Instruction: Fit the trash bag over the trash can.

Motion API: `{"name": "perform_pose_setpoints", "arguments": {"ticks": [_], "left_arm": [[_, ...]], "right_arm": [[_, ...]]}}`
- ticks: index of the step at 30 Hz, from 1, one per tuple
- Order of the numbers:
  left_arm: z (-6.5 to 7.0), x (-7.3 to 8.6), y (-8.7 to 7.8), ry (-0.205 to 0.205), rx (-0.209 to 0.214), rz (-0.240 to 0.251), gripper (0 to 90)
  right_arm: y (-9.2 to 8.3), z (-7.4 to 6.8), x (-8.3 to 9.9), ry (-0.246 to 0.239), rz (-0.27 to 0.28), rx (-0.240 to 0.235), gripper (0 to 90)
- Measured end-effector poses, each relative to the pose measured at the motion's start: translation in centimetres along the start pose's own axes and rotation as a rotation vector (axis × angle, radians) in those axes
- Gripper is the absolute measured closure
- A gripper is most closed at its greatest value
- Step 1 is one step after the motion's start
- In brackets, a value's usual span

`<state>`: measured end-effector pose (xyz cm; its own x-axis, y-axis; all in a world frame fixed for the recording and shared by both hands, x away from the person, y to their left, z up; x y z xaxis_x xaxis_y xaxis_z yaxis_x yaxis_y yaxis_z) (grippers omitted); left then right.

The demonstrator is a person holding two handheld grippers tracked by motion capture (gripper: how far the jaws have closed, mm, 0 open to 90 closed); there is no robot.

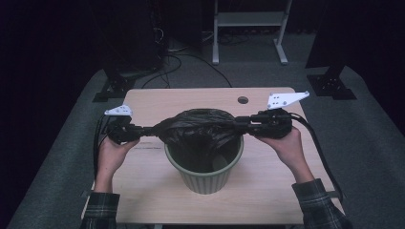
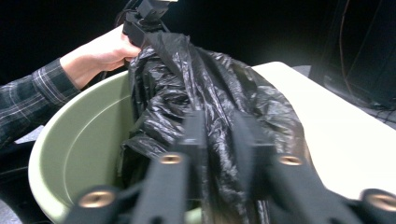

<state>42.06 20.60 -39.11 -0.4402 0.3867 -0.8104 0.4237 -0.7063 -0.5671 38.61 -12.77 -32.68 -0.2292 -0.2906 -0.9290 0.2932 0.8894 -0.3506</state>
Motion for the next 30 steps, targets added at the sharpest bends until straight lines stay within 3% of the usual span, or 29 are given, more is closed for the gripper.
{"name": "perform_pose_setpoints", "arguments": {"ticks": [4, 9, 10, 12, 16, 21, 24, 30], "left_arm": [[0.4, 0.0, -0.1, 0.006, 0.01, -0.003, 90.0], [1.3, -0.1, -0.8, 0.016, 0.025, 0.013, 90.0], [1.3, -0.1, -0.8, 0.016, 0.025, 0.013, 90.0], [1.9, 0.1, -1.1, 0.025, 0.031, 0.017, 90.0], [2.8, 0.1, -1.5, 0.039, 0.039, 0.025, 90.0], [3.2, 0.5, -1.4, 0.041, 0.044, 0.015, 90.0], [3.3, 0.9, -1.0, 0.035, 0.053, 0.003, 90.0], [3.2, 1.8, 0.2, 0.023, 0.062, -0.026, 90.0]], "right_arm": [[0.2, -0.9, 0.1, -0.003, -0.003, -0.042, 89.0], [0.1, -4.4, 1.3, -0.028, -0.031, -0.134, 89.8], [0.1, -4.4, 1.3, -0.028, -0.031, -0.134, 89.8], [-0.3, -6.6, 2.4, -0.041, -0.038, -0.178, 89.8], [-0.9, -9.1, 3.5, -0.047, -0.035, -0.24, 89.8], [-0.3, -11.3, 5.0, -0.057, -0.076, -0.298, 89.8], [0.6, -11.9, 6.3, -0.057, -0.125, -0.31, 89.8], [1.5, -11.6, 8.5, -0.034, -0.174, -0.312, 89.8]]}}
Point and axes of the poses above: each handheld gripper's, and its own axes: y roughly forward along the jaws, x roughly out of its underside, z roughly to its right, the point moved 8 cm from there along y, roughly forward along the jaws, and after that the axes turned 1 degree about y, right-handed, at the moved point
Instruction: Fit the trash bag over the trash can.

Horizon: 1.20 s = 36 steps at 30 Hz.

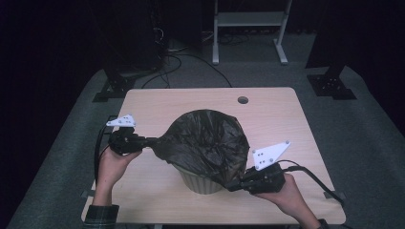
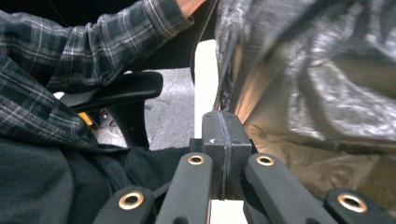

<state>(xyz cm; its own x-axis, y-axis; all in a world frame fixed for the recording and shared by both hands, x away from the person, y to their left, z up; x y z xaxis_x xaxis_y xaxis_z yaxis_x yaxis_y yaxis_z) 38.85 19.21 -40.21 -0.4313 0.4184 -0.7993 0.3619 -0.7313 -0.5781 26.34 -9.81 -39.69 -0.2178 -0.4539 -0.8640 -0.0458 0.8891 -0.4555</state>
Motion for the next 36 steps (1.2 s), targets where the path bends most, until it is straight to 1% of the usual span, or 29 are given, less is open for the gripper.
{"name": "perform_pose_setpoints", "arguments": {"ticks": [1, 2, 4, 5, 6, 7, 8, 10, 11, 12, 13, 14, 15, 16, 20, 21, 22, 24, 25, 29, 31, 32, 33, 34, 35, 36], "left_arm": [[-0.1, 0.2, 0.4, -0.001, 0.002, -0.008, 90.0], [-0.1, 0.2, 0.4, -0.001, 0.002, -0.008, 90.0], [-0.2, 0.4, 1.2, -0.007, 0.008, -0.026, 90.0], [-0.2, 0.4, 1.2, -0.007, 0.008, -0.026, 90.0], [-0.2, 0.4, 1.5, -0.004, 0.013, -0.033, 90.0], [-0.2, 0.5, 1.7, -0.007, 0.013, -0.036, 90.0], [-0.2, 0.5, 2.0, -0.005, 0.018, -0.048, 89.9], [-0.1, 0.6, 2.3, -0.004, 0.021, -0.055, 89.9], [-0.2, 0.8, 2.6, -0.002, 0.017, -0.073, 89.9], [-0.2, 0.8, 2.6, -0.002, 0.017, -0.073, 90.0], [-0.3, 0.9, 2.8, -0.002, 0.002, -0.087, 90.0], [-0.8, 1.4, 3.1, -0.004, -0.019, -0.122, 90.0], [-0.8, 1.4, 3.1, -0.004, -0.019, -0.122, 89.9], [-1.0, 1.5, 3.3, -0.009, -0.022, -0.128, 90.0], [-1.7, 2.0, 4.2, -0.018, -0.027, -0.164, 90.0], [-1.8, 2.2, 4.5, -0.016, -0.037, -0.181, 89.9], [-1.8, 2.2, 4.5, -0.016, -0.037, -0.181, 89.9], [-2.0, 2.7, 5.3, -0.004, -0.047, -0.23, 89.9], [-2.0, 2.7, 5.3, -0.004, -0.047, -0.23, 89.9], [-2.2, 3.3, 5.9, 0.007, -0.06, -0.267, 89.9], [-2.1, 3.3, 6.0, 0.003, -0.05, -0.26, 89.9], [-2.0, 3.2, 6.0, 0.002, -0.046, -0.251, 89.9], [-2.0, 3.1, 5.9, 0.0, -0.047, -0.245, 89.9], [-2.0, 2.9, 5.6, 0.003, -0.042, -0.233, 89.9], [-2.0, 2.9, 5.6, 0.003, -0.042, -0.233, 89.9], [-1.9, 2.6, 5.2, 0.002, -0.042, -0.221, 89.9]], "right_arm": [[0.5, 0.3, 0.8, 0.017, -0.018, -0.003, 89.8], [0.5, 0.3, 0.8, 0.017, -0.018, -0.003, 89.8], [1.0, 0.8, 1.7, 0.029, -0.046, 0.004, 89.8], [1.0, 0.8, 1.7, 0.029, -0.046, 0.004, 89.8], [1.4, 1.2, 2.1, 0.05, -0.046, -0.003, 89.9], [1.4, 1.2, 2.1, 0.05, -0.046, -0.003, 89.9], [1.6, 1.4, 2.5, 0.062, -0.046, -0.01, 89.9], [1.7, 1.6, 2.6, 0.065, -0.048, -0.011, 90.0], [2.2, 1.8, 3.0, 0.071, -0.067, -0.009, 89.9], [2.5, 1.8, 3.2, 0.071, -0.076, -0.006, 89.9], [2.5, 1.8, 3.2, 0.071, -0.076, -0.006, 89.9], [2.9, 2.2, 3.7, 0.069, -0.107, 0.013, 89.9], [2.9, 2.2, 3.7, 0.069, -0.107, 0.013, 89.9], [3.2, 2.6, 4.3, 0.078, -0.142, 0.035, 89.9], [3.6, 3.2, 4.8, 0.076, -0.163, 0.051, 90.0], [3.6, 3.3, 5.0, 0.074, -0.163, 0.058, 89.9], [3.6, 3.5, 5.2, 0.084, -0.16, 0.057, 89.9], [3.6, 4.1, 5.9, 0.104, -0.169, 0.068, 89.9], [3.6, 4.1, 5.9, 0.104, -0.169, 0.068, 89.9], [3.6, 4.6, 7.2, 0.126, -0.192, 0.081, 89.9], [3.5, 4.7, 7.6, 0.131, -0.198, 0.087, 89.8], [3.3, 4.7, 7.5, 0.127, -0.191, 0.092, 86.1], [2.9, 4.6, 7.2, 0.127, -0.177, 0.1, 80.1], [2.1, 4.6, 6.6, 0.123, -0.149, 0.115, 71.9], [2.1, 4.6, 6.6, 0.123, -0.149, 0.115, 71.9], [0.7, 4.5, 5.9, 0.113, -0.124, 0.137, 68.2]]}}
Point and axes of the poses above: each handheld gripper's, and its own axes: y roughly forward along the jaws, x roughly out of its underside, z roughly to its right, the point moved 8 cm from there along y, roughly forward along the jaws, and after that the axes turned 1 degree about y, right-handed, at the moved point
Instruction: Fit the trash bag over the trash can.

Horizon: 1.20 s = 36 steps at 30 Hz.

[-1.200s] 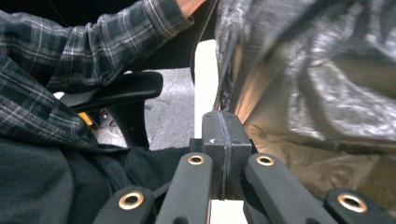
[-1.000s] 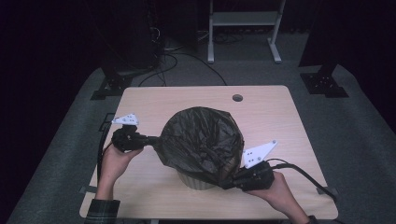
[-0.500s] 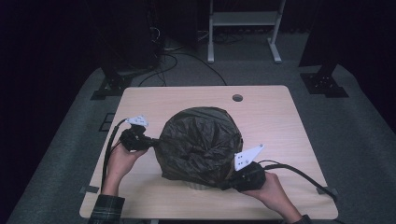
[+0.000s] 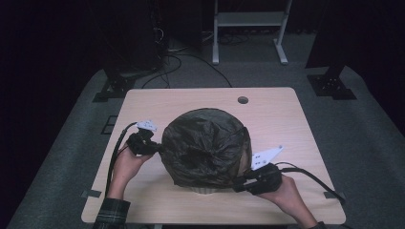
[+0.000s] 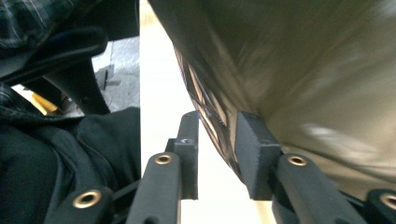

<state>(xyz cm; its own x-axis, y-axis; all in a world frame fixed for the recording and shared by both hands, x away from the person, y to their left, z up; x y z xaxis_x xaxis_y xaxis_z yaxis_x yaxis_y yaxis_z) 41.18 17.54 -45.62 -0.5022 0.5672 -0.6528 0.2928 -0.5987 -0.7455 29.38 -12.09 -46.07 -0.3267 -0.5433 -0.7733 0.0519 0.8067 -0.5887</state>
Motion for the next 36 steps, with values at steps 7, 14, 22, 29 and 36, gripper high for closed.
{"name": "perform_pose_setpoints", "arguments": {"ticks": [7, 14, 22, 29, 36], "left_arm": [[-0.1, -0.1, -0.7, 0.002, -0.009, 0.012, 89.9], [-0.1, -0.1, -0.8, 0.001, -0.009, 0.014, 89.8], [-0.5, -0.2, -0.8, 0.001, -0.008, 0.009, 89.9], [-1.4, -0.3, -0.7, -0.005, -0.042, -0.018, 90.0], [-1.9, 0.8, 1.0, -0.039, -0.038, -0.052, 90.0]], "right_arm": [[-5.3, 0.3, -1.9, -0.02, 0.126, 0.079, 57.9], [-7.9, 3.6, -4.0, -0.025, 0.2, 0.24, 44.5], [-6.6, 6.8, -5.8, -0.031, 0.22, 0.169, 66.4], [-5.1, 7.2, -4.5, -0.007, 0.114, 0.166, 90.0], [-2.9, 8.9, -1.5, 0.06, -0.002, 0.194, 90.0]]}}
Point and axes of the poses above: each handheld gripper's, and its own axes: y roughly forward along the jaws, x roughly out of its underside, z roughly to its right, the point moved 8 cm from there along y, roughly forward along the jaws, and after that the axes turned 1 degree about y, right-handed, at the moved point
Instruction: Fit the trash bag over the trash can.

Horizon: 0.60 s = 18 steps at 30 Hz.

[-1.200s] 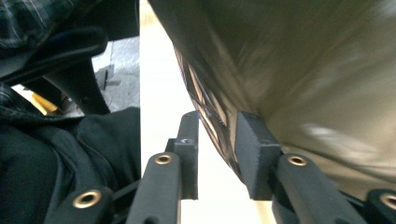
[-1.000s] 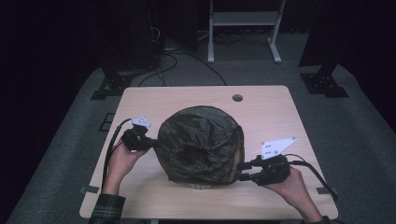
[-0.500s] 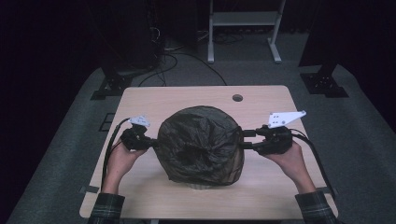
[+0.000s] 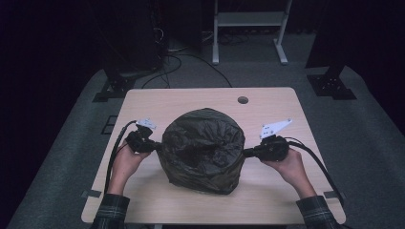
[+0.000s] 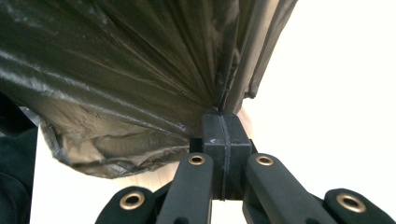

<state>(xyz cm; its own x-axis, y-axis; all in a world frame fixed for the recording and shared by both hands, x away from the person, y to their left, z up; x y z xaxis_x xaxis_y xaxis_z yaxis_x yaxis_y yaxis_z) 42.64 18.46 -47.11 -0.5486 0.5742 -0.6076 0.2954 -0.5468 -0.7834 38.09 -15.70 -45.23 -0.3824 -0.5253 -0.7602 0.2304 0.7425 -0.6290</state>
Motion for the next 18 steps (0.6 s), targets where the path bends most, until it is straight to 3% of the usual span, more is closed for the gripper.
{"name": "perform_pose_setpoints", "arguments": {"ticks": [3, 7, 11, 12, 14, 16, 18], "left_arm": [[-0.1, 0.0, 0.4, -0.002, -0.006, -0.01, 90.0], [-0.8, 0.2, 1.2, -0.012, -0.048, -0.054, 90.0], [-1.4, 1.0, 1.9, -0.031, -0.056, -0.094, 90.0], [-1.5, 1.5, 2.2, -0.04, -0.061, -0.118, 90.0], [-1.7, 1.9, 2.2, -0.045, -0.08, -0.146, 90.0], [-1.9, 2.4, 2.4, -0.06, -0.063, -0.147, 90.0], [-1.9, 2.6, 2.2, -0.054, -0.064, -0.141, 90.0]], "right_arm": [[0.1, 0.4, 0.4, 0.026, 0.01, 0.004, 90.0], [0.2, 1.8, 0.3, 0.037, 0.004, 0.081, 90.0], [0.3, 2.5, 0.0, 0.05, -0.002, 0.098, 90.0], [0.7, 2.8, 0.4, 0.055, -0.04, 0.106, 90.0], [0.9, 2.9, 0.6, 0.056, -0.054, 0.107, 90.0], [1.3, 3.1, 1.3, 0.066, -0.09, 0.112, 90.0], [1.3, 3.2, 1.8, 0.078, -0.09, 0.11, 90.0]]}}
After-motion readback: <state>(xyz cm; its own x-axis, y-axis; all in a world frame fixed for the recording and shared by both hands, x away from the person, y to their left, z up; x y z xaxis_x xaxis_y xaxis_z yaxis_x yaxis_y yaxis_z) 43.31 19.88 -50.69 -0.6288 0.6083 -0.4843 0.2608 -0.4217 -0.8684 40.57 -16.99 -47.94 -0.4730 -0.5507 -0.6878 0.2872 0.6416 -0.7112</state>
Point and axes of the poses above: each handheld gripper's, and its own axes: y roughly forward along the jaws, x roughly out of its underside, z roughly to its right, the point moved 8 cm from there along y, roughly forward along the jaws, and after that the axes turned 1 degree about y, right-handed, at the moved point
